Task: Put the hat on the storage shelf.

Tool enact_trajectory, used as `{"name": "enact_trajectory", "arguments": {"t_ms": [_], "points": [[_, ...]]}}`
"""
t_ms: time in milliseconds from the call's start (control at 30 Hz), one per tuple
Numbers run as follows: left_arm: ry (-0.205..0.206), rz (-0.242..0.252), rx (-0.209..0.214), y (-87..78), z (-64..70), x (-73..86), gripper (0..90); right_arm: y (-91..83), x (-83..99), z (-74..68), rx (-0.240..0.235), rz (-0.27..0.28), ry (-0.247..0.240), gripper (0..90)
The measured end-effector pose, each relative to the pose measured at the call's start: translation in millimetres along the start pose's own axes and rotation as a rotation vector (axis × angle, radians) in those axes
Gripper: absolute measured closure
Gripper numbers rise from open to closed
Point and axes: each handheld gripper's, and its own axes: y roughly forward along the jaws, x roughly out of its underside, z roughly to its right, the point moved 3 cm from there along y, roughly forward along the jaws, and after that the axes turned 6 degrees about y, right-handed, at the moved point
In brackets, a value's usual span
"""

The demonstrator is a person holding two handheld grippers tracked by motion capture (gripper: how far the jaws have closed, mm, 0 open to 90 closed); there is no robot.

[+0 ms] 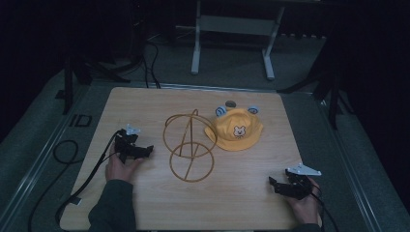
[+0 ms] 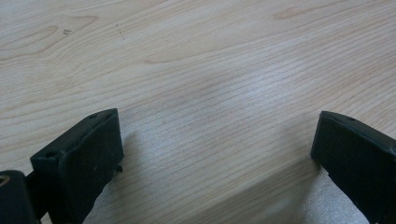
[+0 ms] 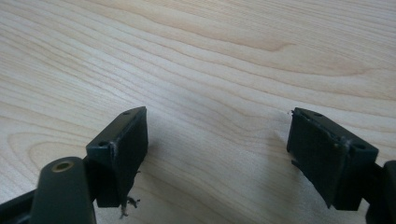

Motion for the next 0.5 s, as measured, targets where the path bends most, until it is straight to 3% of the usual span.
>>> {"name": "enact_trajectory", "arguments": {"t_ms": [367,500], "points": [[0.002,0.002,0.002,-0.3,0.0,0.5,2.1,-0.3,0.4,-0.3,-0.002,0.001,-0.001,20.5],[0.002,0.002,0.002,-0.3,0.0,0.5,2.1,-0.8,1.0,0.3,-0.021,-0.005,-0.024,18.9]]}}
